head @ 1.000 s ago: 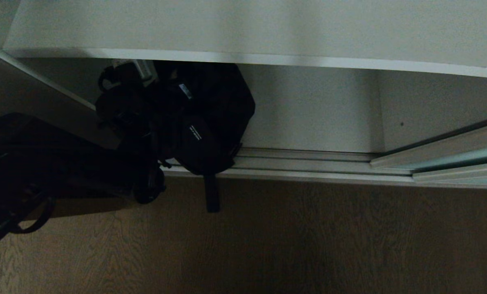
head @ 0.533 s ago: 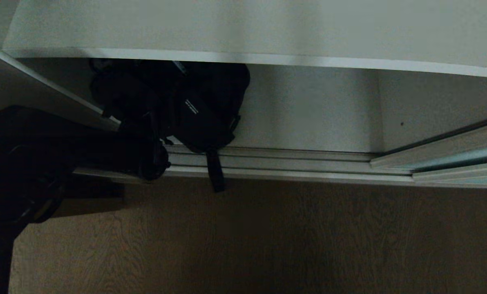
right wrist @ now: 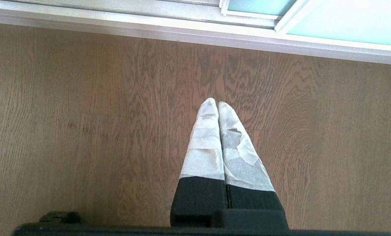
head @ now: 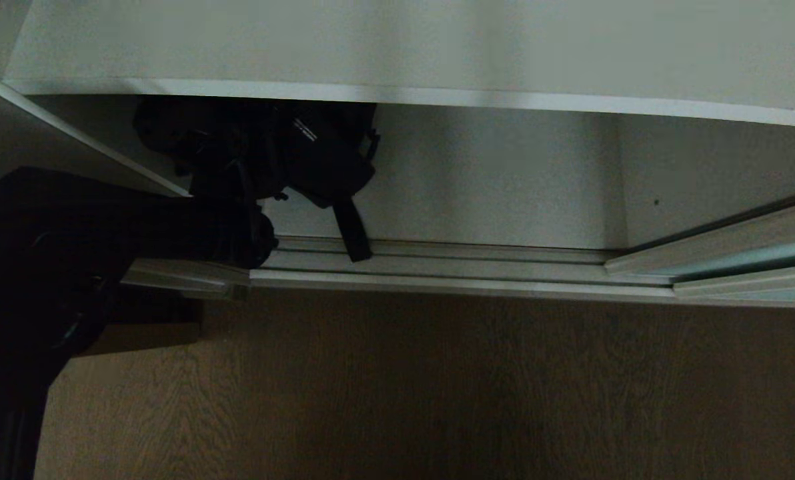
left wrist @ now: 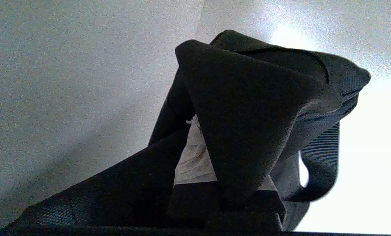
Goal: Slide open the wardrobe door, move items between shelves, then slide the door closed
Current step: Place the bag on the lower shelf
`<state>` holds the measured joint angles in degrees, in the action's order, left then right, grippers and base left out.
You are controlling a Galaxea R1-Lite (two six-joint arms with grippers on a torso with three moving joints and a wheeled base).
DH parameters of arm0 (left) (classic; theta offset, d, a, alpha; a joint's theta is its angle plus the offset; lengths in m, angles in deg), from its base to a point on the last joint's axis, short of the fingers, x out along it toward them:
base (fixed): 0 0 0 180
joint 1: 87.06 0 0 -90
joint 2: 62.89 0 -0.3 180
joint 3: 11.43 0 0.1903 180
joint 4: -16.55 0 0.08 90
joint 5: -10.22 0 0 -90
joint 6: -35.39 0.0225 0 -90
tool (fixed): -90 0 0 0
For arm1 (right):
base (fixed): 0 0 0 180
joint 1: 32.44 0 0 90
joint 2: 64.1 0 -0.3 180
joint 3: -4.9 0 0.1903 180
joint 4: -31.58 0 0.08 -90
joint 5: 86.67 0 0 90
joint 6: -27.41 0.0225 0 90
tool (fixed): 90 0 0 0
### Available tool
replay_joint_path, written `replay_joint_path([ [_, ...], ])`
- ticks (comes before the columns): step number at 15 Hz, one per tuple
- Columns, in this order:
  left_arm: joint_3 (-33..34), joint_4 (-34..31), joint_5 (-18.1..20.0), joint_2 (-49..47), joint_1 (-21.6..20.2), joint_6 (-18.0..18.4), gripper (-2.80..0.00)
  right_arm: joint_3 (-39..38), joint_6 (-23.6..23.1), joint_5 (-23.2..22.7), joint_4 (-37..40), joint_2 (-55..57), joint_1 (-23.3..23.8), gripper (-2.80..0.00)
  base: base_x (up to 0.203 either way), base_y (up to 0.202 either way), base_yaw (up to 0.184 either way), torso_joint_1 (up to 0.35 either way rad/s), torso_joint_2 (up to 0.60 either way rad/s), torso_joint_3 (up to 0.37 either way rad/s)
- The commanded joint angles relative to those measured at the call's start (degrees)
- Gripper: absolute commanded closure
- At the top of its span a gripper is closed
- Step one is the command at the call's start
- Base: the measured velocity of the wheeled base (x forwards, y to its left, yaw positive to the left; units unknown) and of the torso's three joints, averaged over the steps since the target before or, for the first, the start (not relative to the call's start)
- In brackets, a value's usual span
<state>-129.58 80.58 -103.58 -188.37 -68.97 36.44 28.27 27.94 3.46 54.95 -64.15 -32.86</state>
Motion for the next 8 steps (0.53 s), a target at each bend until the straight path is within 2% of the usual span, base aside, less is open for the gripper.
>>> replay_joint_path([
  [1,-0.2,0.3,-0.3,-4.9,-0.1,-0.3,0.0,0.0,0.0,0.0,0.0,-0.1,0.0,0.0,0.0,0.0,0.0,0.0,0.0,0.0],
  [8,-1.7,0.3,0.5,-15.0,1.2,-0.2,0.0,0.0,0.0,0.0,0.0,-0.1,0.0,0.0,0.0,0.0,0.0,0.0,0.0,0.0],
])
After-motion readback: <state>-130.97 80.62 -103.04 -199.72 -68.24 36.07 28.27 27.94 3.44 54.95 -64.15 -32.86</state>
